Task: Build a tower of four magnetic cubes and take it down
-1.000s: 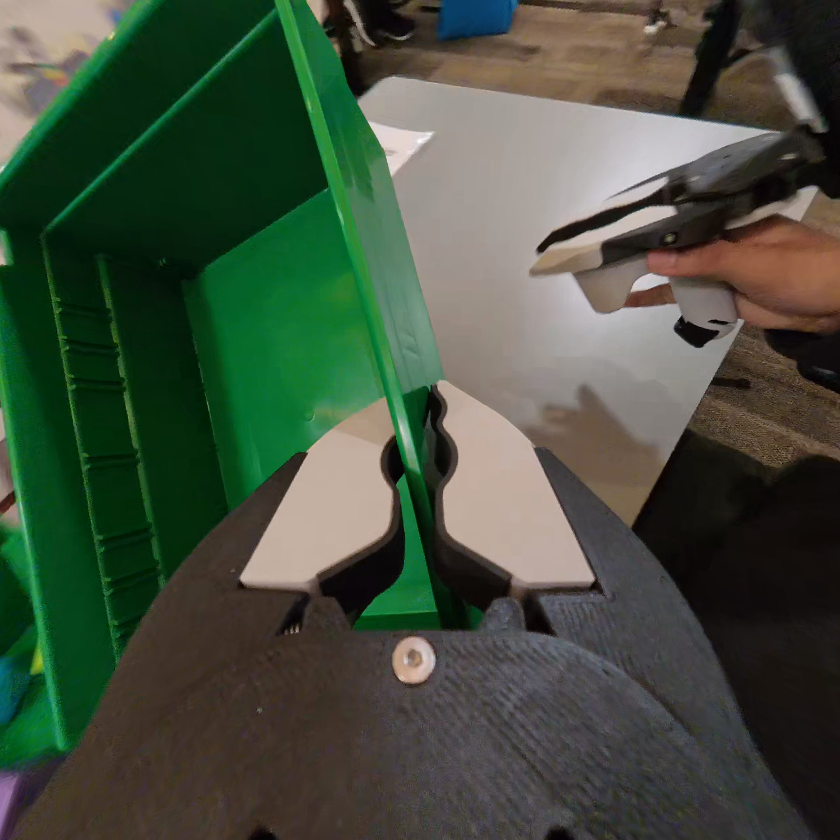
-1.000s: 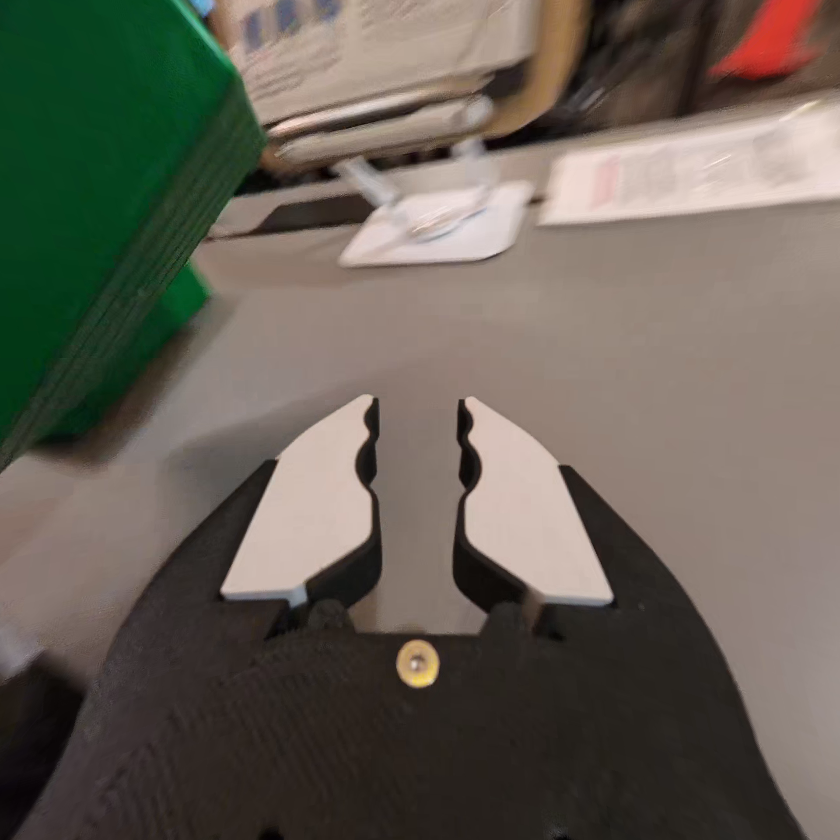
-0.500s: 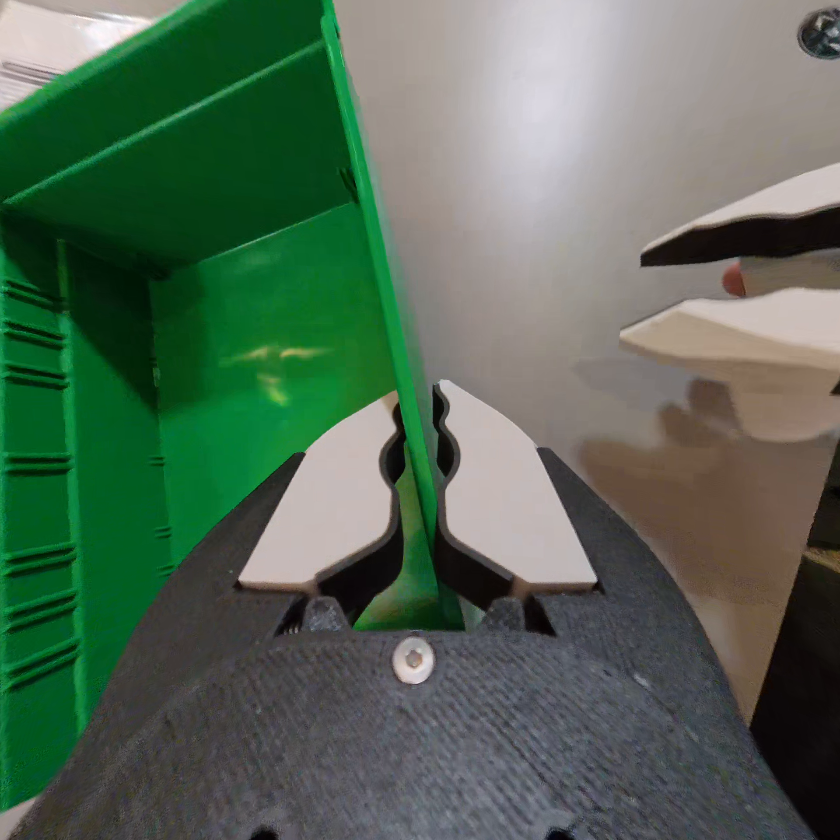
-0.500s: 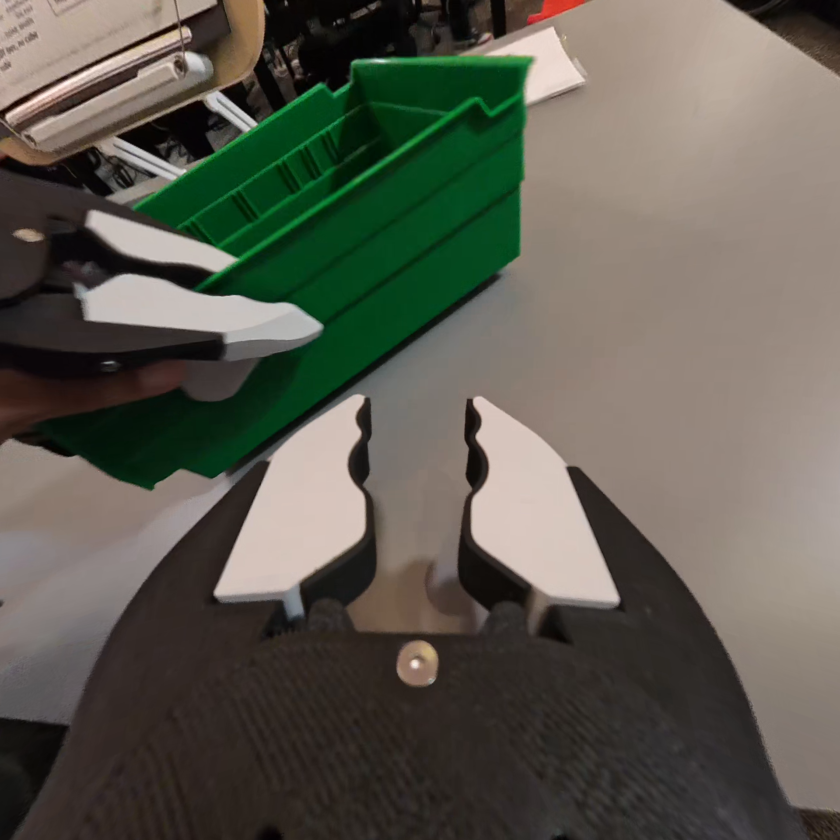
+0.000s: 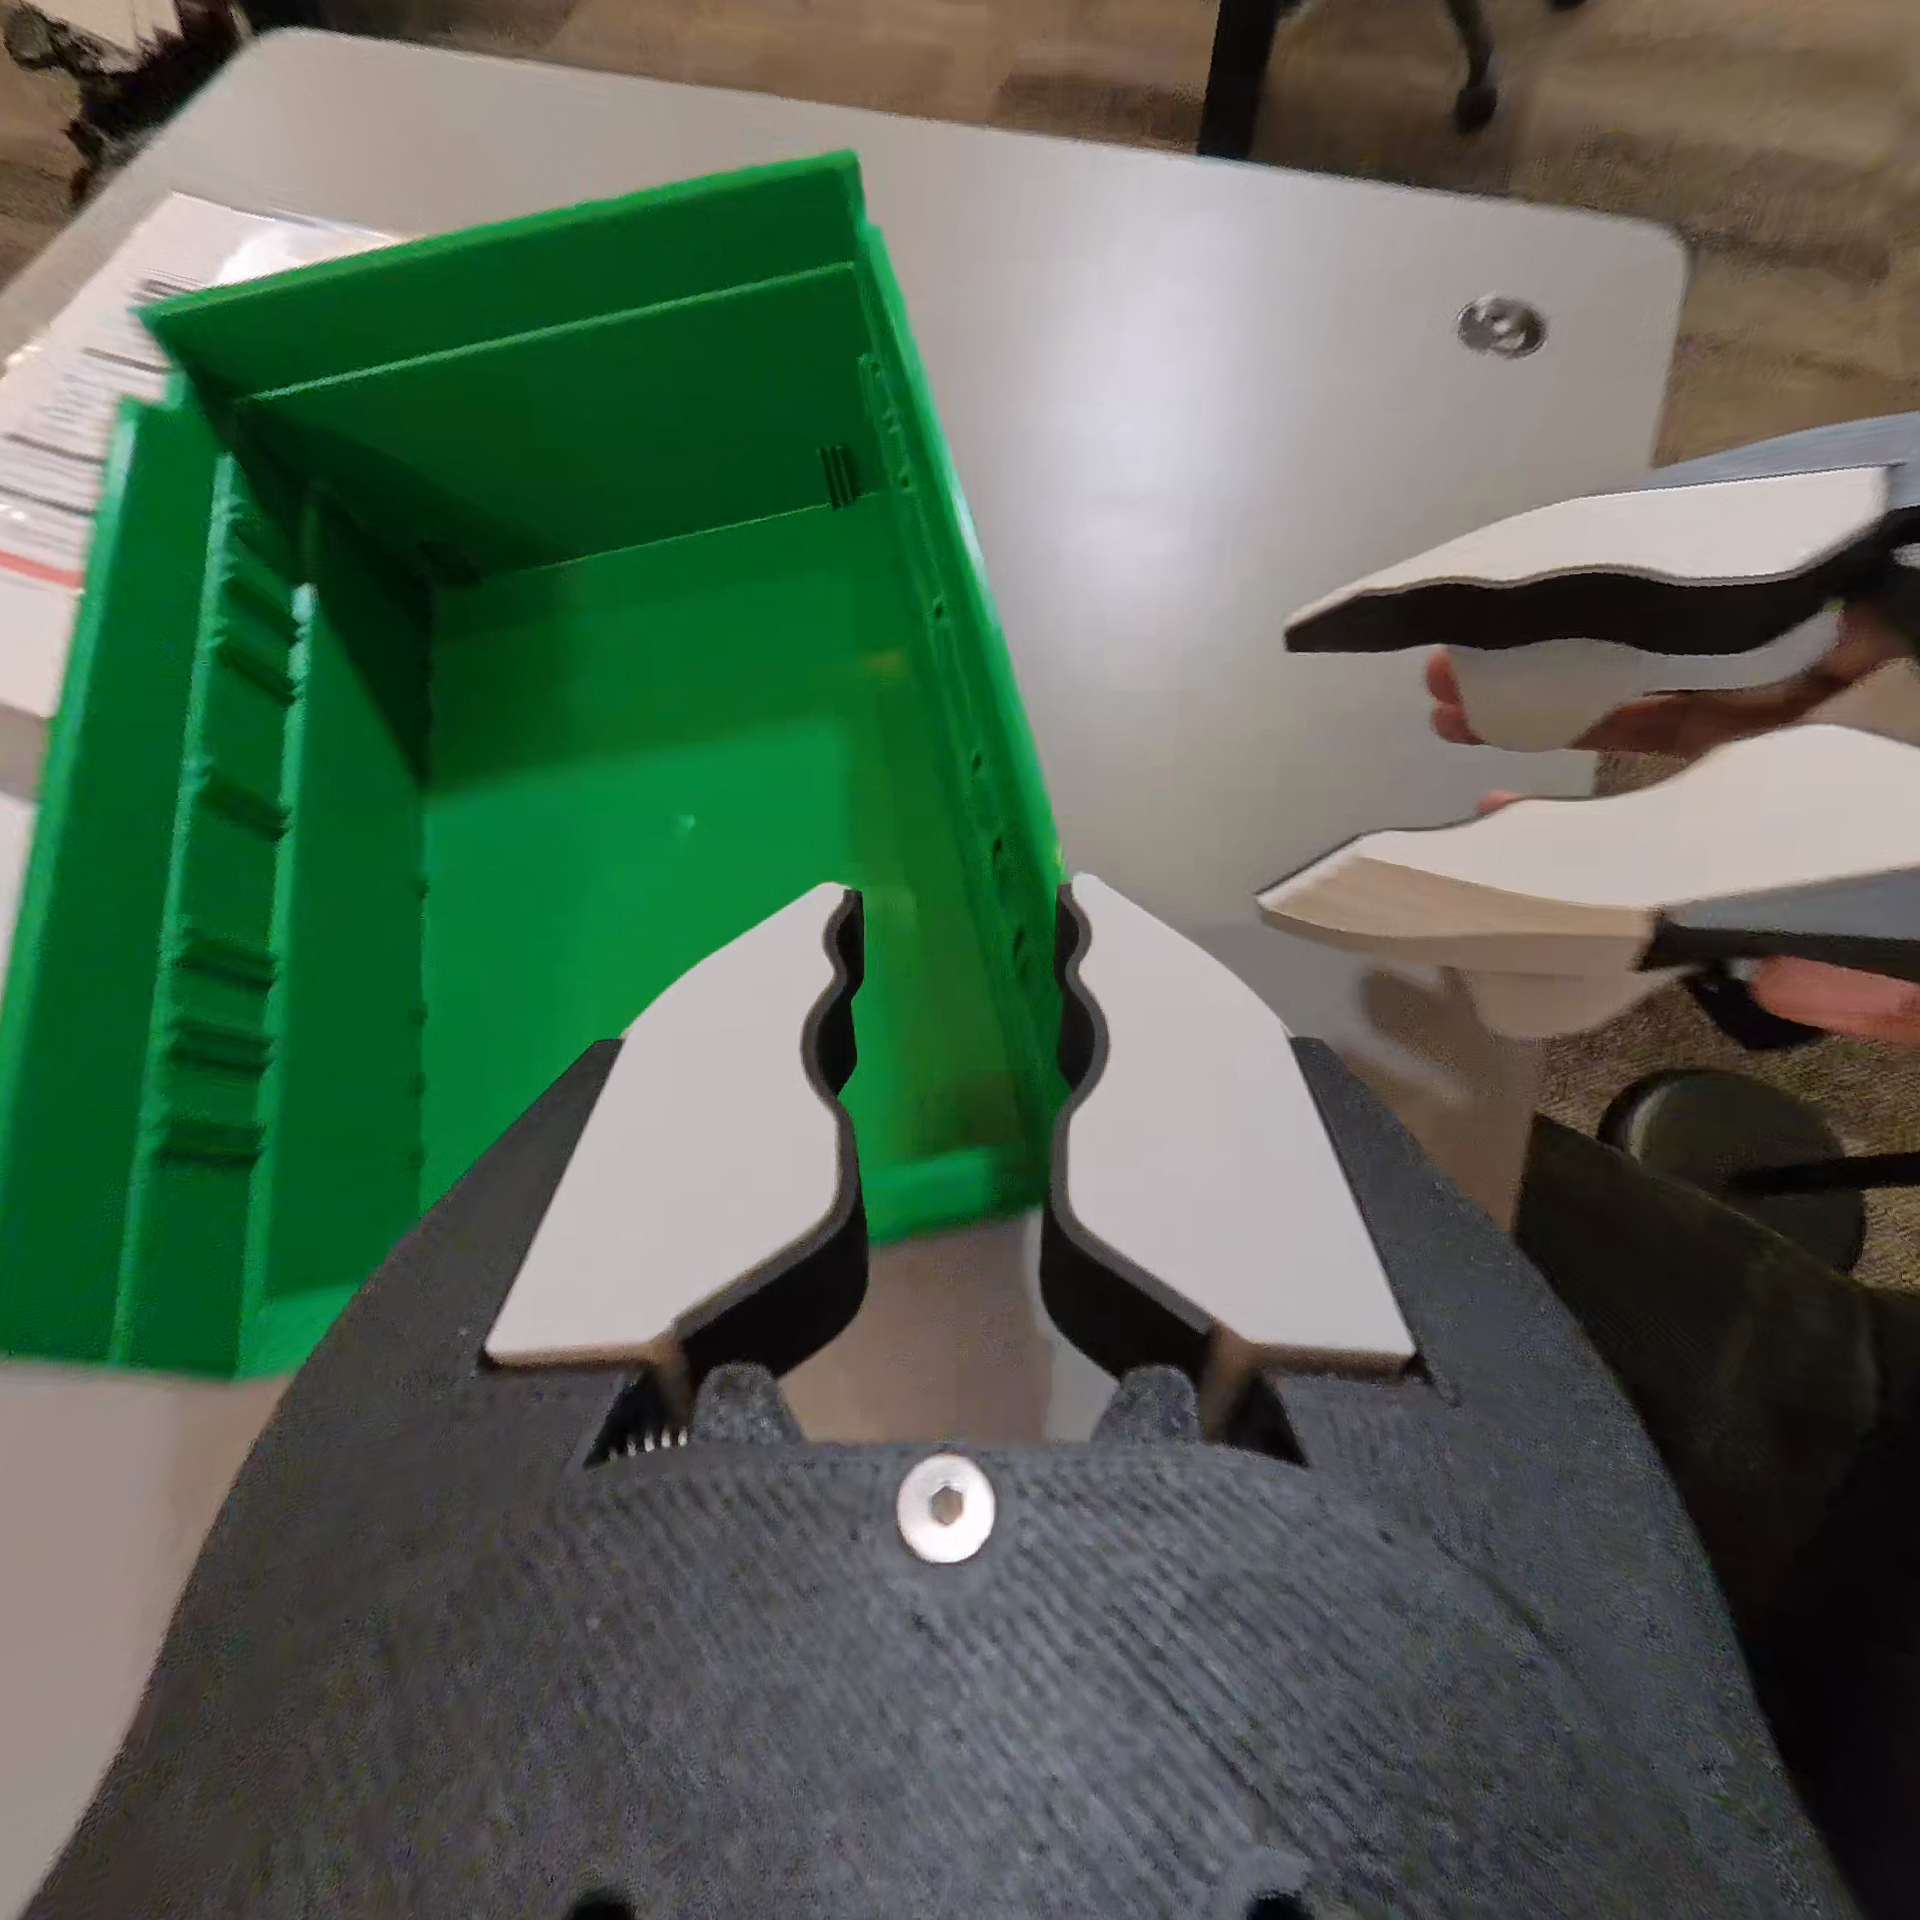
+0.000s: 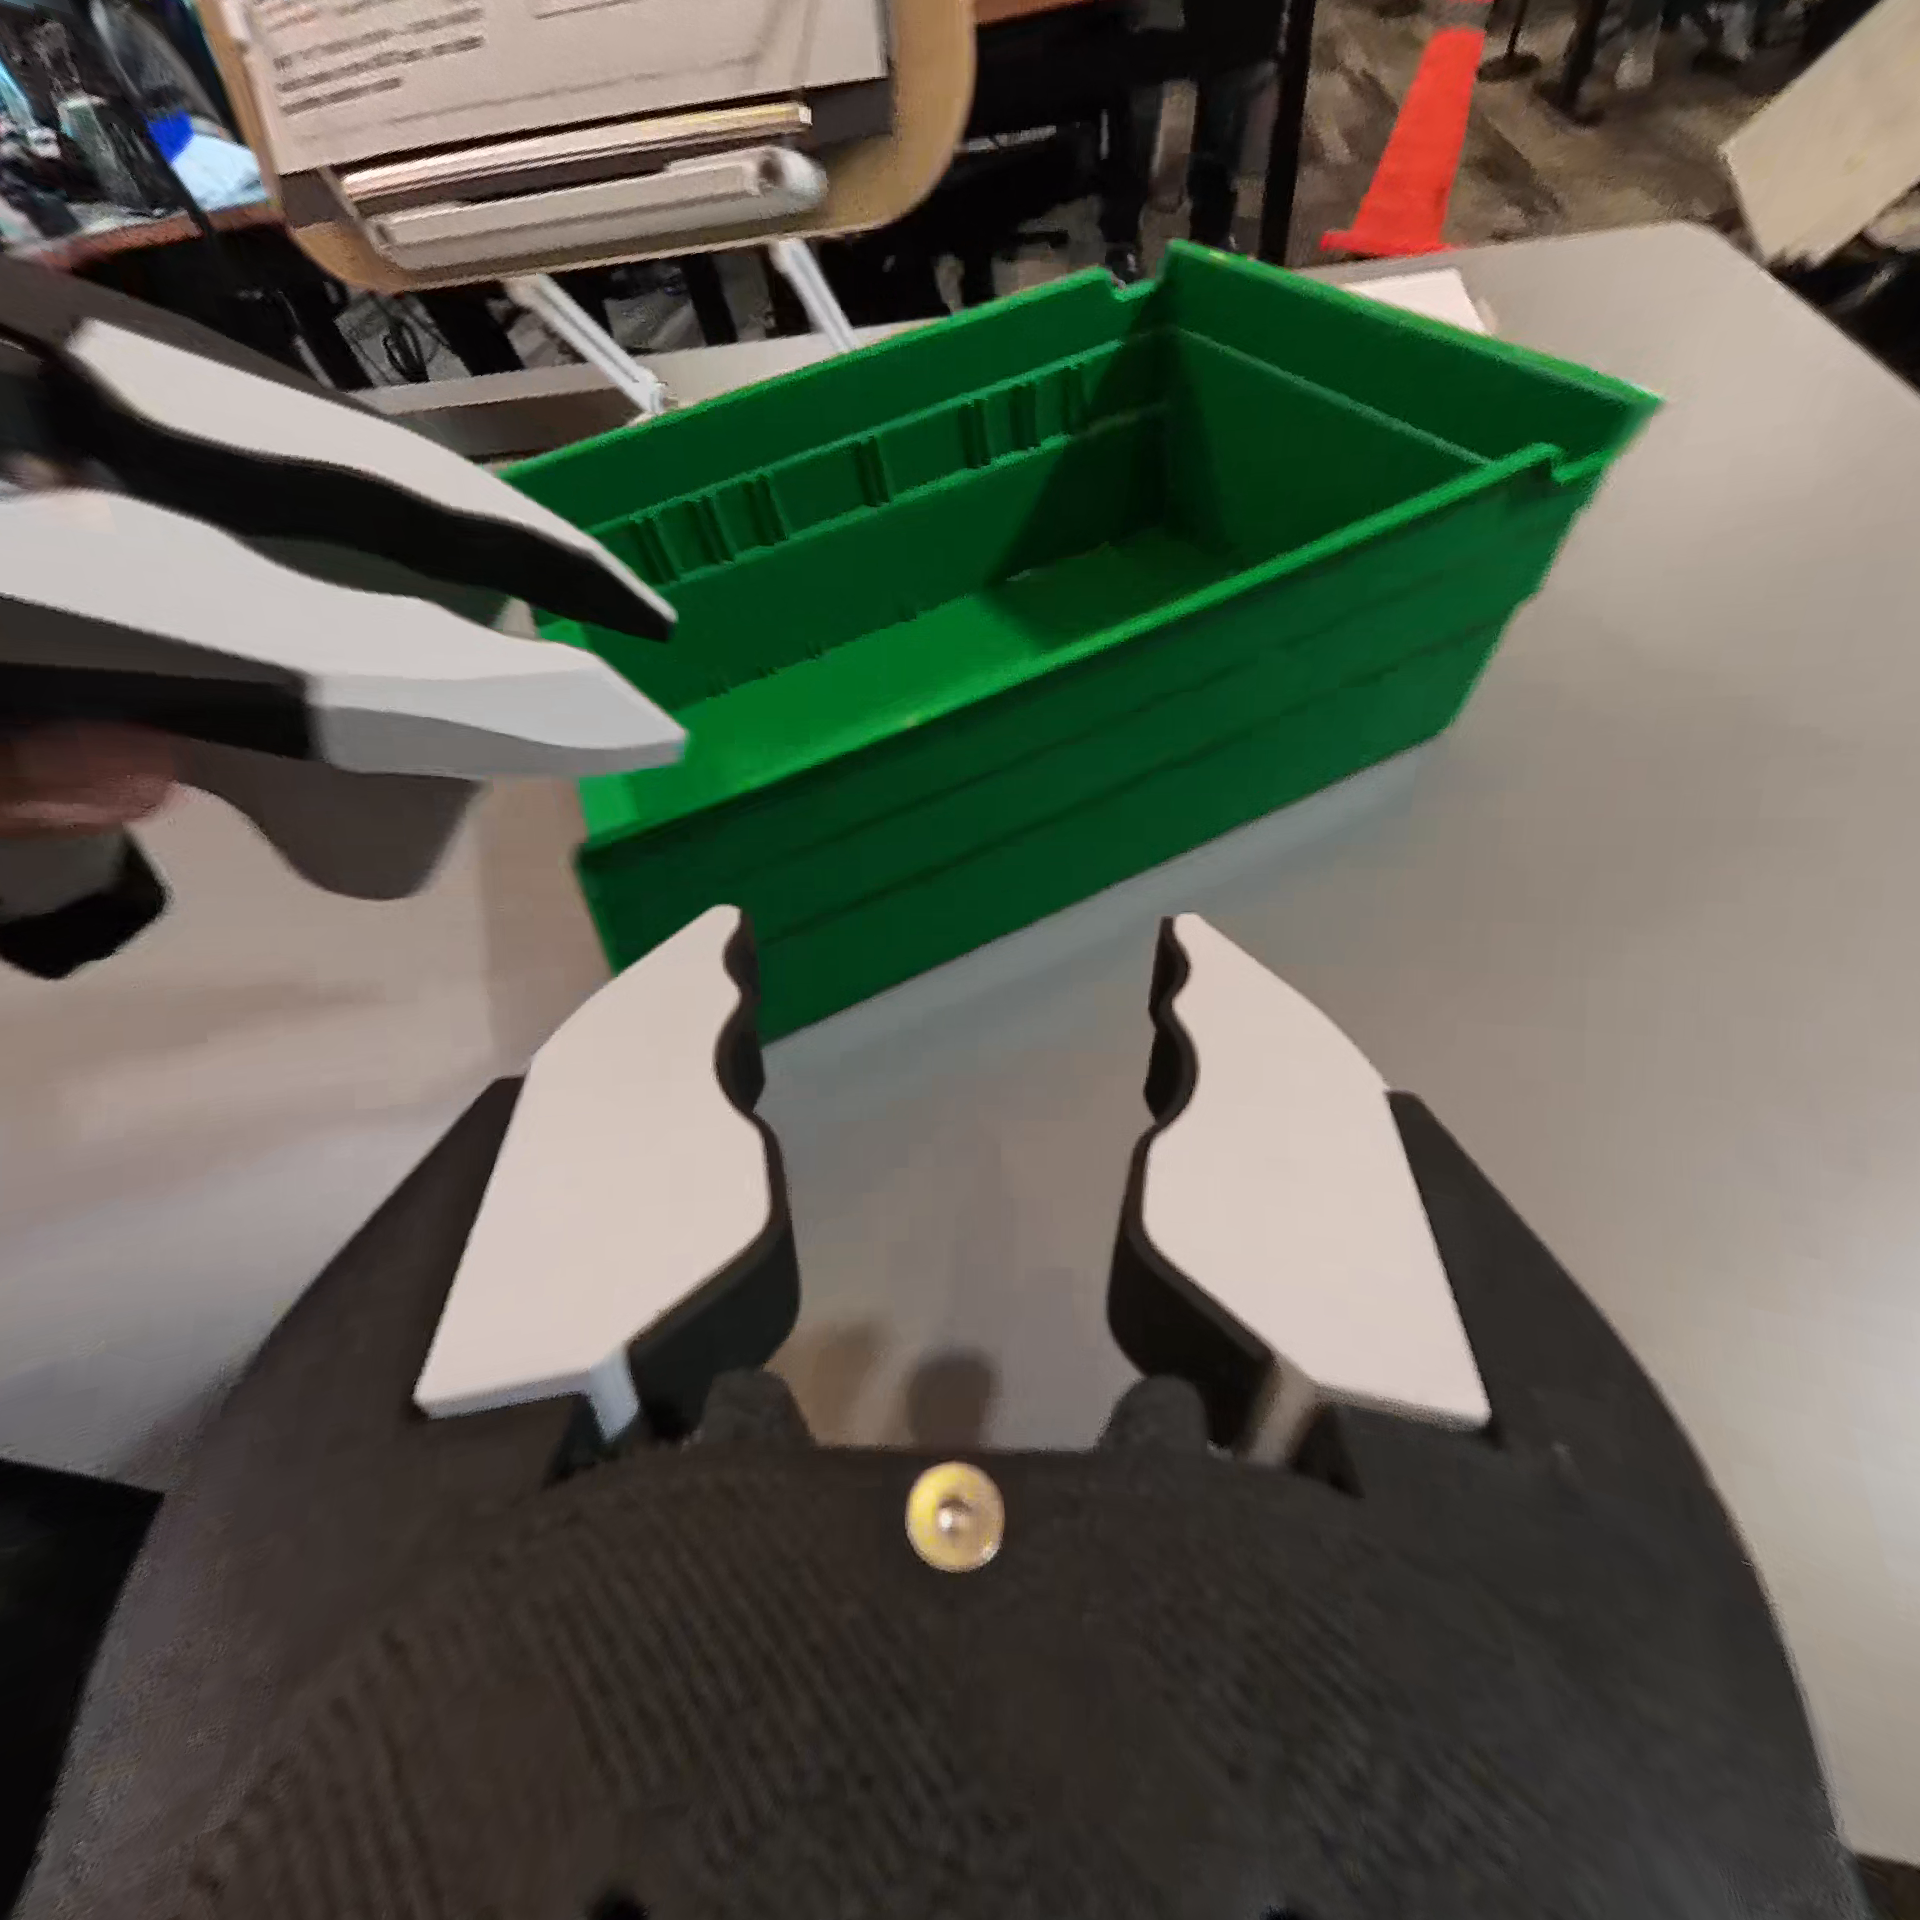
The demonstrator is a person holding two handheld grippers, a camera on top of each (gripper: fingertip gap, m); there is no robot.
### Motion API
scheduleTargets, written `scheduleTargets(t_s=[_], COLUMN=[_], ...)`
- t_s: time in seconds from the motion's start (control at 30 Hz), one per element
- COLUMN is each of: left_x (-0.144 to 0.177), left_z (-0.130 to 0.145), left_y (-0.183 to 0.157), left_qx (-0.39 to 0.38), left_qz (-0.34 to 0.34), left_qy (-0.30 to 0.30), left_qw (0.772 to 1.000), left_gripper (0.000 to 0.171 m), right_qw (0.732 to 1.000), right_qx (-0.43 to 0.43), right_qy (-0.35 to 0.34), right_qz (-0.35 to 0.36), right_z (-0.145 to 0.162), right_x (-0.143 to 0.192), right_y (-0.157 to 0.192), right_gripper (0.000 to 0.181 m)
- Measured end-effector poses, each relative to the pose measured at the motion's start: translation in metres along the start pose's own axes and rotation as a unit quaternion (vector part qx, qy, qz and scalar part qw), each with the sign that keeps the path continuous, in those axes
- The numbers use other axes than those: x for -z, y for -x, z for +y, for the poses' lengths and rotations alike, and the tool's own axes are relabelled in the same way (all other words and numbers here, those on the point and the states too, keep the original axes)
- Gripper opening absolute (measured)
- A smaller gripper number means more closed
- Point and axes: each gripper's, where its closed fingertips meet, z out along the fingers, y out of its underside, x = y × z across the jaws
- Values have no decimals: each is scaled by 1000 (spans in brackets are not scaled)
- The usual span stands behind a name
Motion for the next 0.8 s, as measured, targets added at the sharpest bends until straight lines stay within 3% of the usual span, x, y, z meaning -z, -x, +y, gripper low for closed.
scheduleTargets(t_s=[0.13,0.23,0.33,0.4,0.47,0.53,0.63,0.8], left_x=[75,120,140,144,139,132,131,135], left_z=[30,68,114,135,147,152,163,157], left_y=[29,61,88,90,89,85,89,87], left_qx=[15,32,99,165,212,213,169,148], left_qz=[-52,-119,-161,-153,-128,-98,-135,-151], left_qy=[-57,-71,-80,-116,-129,-102,-68,-81], left_qw=[997,990,979,967,960,967,974,974], left_gripper=[34,39,45,45,48,49,50,49], right_qw=[999,999,998,999,996,992,988,984], right_qx=[38,-2,-61,-36,36,86,91,62], right_qy=[-24,-32,-10,9,19,15,13,31], right_qz=[22,21,11,24,76,94,125,166], right_z=[-8,-9,1,9,11,6,0,-4], right_x=[-8,-19,-38,-53,-61,-62,-56,-41], right_y=[36,56,68,67,51,37,5,-63], right_gripper=[85,88,94,93,80,79,53,18])
